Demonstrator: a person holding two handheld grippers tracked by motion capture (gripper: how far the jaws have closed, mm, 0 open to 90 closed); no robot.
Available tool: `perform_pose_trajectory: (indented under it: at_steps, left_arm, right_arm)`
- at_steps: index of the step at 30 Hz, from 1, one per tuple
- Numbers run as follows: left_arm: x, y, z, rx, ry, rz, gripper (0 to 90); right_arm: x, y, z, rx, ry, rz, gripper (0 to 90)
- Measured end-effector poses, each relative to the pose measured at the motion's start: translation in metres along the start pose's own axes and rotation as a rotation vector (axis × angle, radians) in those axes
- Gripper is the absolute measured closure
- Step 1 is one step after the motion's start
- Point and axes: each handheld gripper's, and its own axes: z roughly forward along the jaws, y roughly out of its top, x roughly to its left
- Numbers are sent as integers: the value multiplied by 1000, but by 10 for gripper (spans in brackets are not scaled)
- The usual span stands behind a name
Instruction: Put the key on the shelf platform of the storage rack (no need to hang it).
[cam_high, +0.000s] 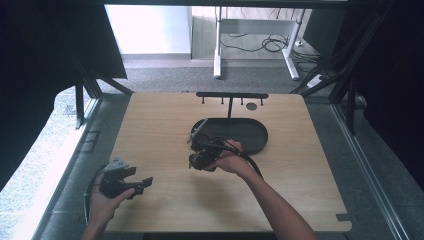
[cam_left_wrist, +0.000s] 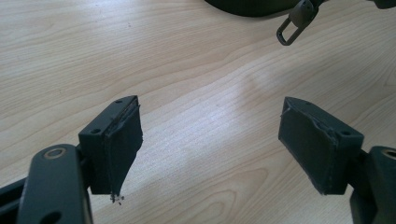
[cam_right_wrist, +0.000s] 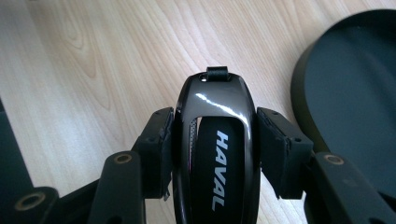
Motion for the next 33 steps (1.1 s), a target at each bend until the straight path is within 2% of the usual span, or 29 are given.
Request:
perform_pose_trajectory:
  at_steps: [16, 33]
  left_arm:
    - [0, 0, 0, 1, 2, -2, 218]
    - [0, 0, 0, 1, -2, -4, 217]
  right_arm:
    - [-19, -9, -3, 2, -27, 48, 491]
    - [-35, -15, -7, 4, -41, 76, 491]
